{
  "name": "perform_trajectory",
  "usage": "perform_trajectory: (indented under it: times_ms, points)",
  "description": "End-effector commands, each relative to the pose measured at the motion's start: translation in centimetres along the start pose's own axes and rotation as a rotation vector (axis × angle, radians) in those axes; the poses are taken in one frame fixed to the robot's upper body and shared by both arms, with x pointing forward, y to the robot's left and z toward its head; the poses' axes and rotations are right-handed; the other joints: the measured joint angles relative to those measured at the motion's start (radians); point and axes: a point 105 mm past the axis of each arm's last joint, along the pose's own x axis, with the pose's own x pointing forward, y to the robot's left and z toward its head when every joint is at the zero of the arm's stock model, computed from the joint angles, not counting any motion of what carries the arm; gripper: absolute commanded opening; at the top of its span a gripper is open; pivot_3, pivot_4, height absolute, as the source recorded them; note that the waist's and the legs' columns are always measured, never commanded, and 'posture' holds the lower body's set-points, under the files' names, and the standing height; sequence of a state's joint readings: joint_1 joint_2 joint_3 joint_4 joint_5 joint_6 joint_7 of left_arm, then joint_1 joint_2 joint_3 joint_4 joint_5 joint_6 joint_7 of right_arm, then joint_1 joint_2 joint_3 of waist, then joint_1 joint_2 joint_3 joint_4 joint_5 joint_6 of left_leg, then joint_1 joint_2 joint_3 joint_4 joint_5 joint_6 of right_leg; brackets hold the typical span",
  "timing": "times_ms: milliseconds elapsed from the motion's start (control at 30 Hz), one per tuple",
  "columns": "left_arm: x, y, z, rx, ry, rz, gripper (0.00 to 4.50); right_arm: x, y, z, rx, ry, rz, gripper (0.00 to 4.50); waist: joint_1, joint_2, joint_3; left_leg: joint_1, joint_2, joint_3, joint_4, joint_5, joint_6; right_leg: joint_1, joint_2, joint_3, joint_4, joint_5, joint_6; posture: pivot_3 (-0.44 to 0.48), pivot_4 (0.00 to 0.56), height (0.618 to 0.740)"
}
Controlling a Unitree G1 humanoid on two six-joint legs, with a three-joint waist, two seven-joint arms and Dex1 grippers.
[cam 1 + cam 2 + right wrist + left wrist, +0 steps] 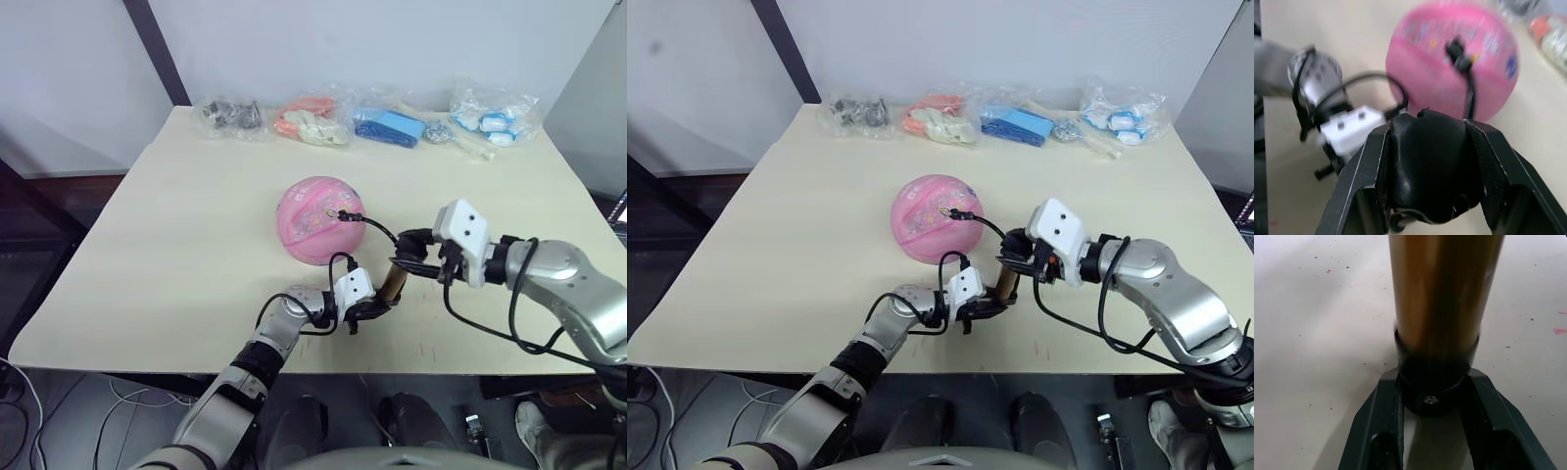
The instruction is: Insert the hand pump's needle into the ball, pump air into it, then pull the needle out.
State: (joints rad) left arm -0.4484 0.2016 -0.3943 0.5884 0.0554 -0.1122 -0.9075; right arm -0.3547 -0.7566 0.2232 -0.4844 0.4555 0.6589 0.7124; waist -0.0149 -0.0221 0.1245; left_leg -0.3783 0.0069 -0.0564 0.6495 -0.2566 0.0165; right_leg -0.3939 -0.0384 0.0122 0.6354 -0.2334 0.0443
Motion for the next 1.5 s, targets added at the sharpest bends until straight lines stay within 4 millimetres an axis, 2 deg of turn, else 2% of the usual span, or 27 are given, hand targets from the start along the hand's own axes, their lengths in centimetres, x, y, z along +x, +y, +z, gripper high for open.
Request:
perform_trajectory:
  times_ms: [33, 167, 233, 400, 533, 633, 733, 867, 1000, 1100, 1233, 1300, 1500]
  points:
    - [-0.5, -0.7, -2.0, -0.038, 0.076, -0.026, 1.09, -0.4, 0.7, -2.4, 0.157, 0.095, 0.066, 1.65, 0.001, 0.000, 0.000, 0.000, 0.000, 0.000, 0.000, 0.000, 0.000, 0.000, 0.000, 0.000, 0.001, 0.000, 0.000, 0.000, 0.150, 0.740]
    - [-0.5, -0.9, -2.4, -0.042, 0.081, -0.027, 1.09, -3.2, -2.1, 2.4, 0.085, -0.001, 0.005, 1.65, 0.002, 0.004, 0.005, -0.001, 0.000, -0.001, 0.000, 0.000, 0.000, -0.001, 0.000, 0.000, 0.001, 0.000, -0.001, 0.000, 0.150, 0.740]
    - [-0.3, -1.0, -2.4, -0.043, 0.079, -0.028, 1.09, -4.6, -2.9, 4.7, 0.055, -0.042, -0.018, 1.65, 0.005, 0.011, 0.013, -0.004, -0.001, 0.000, 0.001, 0.000, 0.000, -0.003, -0.002, 0.000, 0.001, 0.003, -0.003, 0.000, 0.150, 0.740]
    - [0.1, -1.1, -2.2, -0.041, 0.073, -0.033, 1.09, -7.3, -3.9, 8.9, 0.005, -0.113, -0.043, 1.65, 0.008, 0.014, 0.019, -0.007, -0.003, -0.001, 0.000, 0.000, 0.000, -0.005, -0.002, 0.000, 0.000, 0.004, -0.002, 0.000, 0.150, 0.740]
    - [0.1, -1.1, -2.2, -0.039, 0.073, -0.035, 1.09, -8.9, -4.2, 11.8, -0.015, -0.180, -0.060, 1.65, 0.008, 0.012, 0.025, -0.008, -0.003, -0.001, 0.001, 0.000, 0.000, -0.006, -0.003, 0.000, 0.000, 0.004, -0.002, 0.000, 0.150, 0.740]
    - [0.1, -1.0, -2.3, -0.038, 0.075, -0.036, 1.09, -9.1, -4.3, 12.5, -0.015, -0.198, -0.071, 1.65, 0.008, 0.011, 0.026, -0.008, -0.002, -0.001, 0.001, 0.000, 0.000, -0.006, -0.004, -0.001, 0.000, 0.004, -0.002, 0.000, 0.150, 0.740]
    - [0.0, -0.9, -2.4, -0.038, 0.076, -0.036, 1.09, -7.9, -3.9, 11.0, 0.001, -0.154, -0.060, 1.65, 0.008, 0.011, 0.026, -0.008, -0.002, 0.000, 0.001, 0.000, 0.000, -0.006, -0.005, 0.000, 0.000, 0.004, -0.002, 0.000, 0.150, 0.740]
    - [0.0, -0.8, -2.4, -0.039, 0.076, -0.035, 1.09, -4.8, -2.9, 5.6, 0.033, 0.000, -0.036, 1.65, 0.007, 0.007, 0.023, -0.006, -0.003, 0.000, 0.001, 0.000, 0.000, -0.005, -0.005, -0.001, 0.000, 0.003, -0.001, 0.000, 0.150, 0.740]
    - [0.0, -0.8, -2.3, -0.038, 0.074, -0.033, 1.09, -1.2, -0.1, 0.0, 0.104, 0.101, 0.068, 1.65, 0.003, 0.005, 0.020, -0.002, -0.002, 0.001, 0.001, 0.000, 0.000, -0.002, -0.005, 0.000, 0.000, 0.001, 0.002, 0.000, 0.150, 0.740]
    - [-0.1, -0.9, -2.4, -0.037, 0.073, -0.031, 1.09, 0.6, 1.7, -2.7, 0.175, 0.116, 0.118, 1.65, 0.002, -0.001, 0.011, 0.000, -0.001, 0.001, 0.002, 0.000, 0.000, 0.000, -0.003, 0.000, 0.002, 0.000, 0.000, 0.000, 0.150, 0.740]
    - [-0.3, -1.1, -2.4, -0.039, 0.072, -0.028, 1.09, 1.8, 2.9, -6.2, 0.224, 0.171, 0.134, 1.65, 0.000, -0.004, 0.002, 0.001, 0.000, 0.001, 0.001, 0.000, 0.000, 0.000, -0.003, 0.000, 0.002, -0.001, 0.000, 0.000, 0.150, 0.740]
    - [-0.4, -1.1, -2.4, -0.039, 0.073, -0.027, 1.09, 1.8, 2.9, -6.4, 0.229, 0.166, 0.134, 1.65, -0.001, -0.003, -0.001, 0.001, 0.000, 0.001, 0.001, 0.000, 0.000, 0.000, -0.002, 0.000, 0.002, 0.000, 0.000, 0.000, 0.150, 0.740]
    - [-0.5, -0.9, -2.0, -0.039, 0.075, -0.027, 1.09, -0.9, -0.1, -1.0, 0.175, 0.012, 0.071, 1.65, 0.001, -0.001, 0.001, 0.000, 0.001, -0.002, 0.000, 0.000, 0.000, 0.000, 0.001, -0.001, 0.002, -0.001, -0.001, 0.000, 0.150, 0.740]
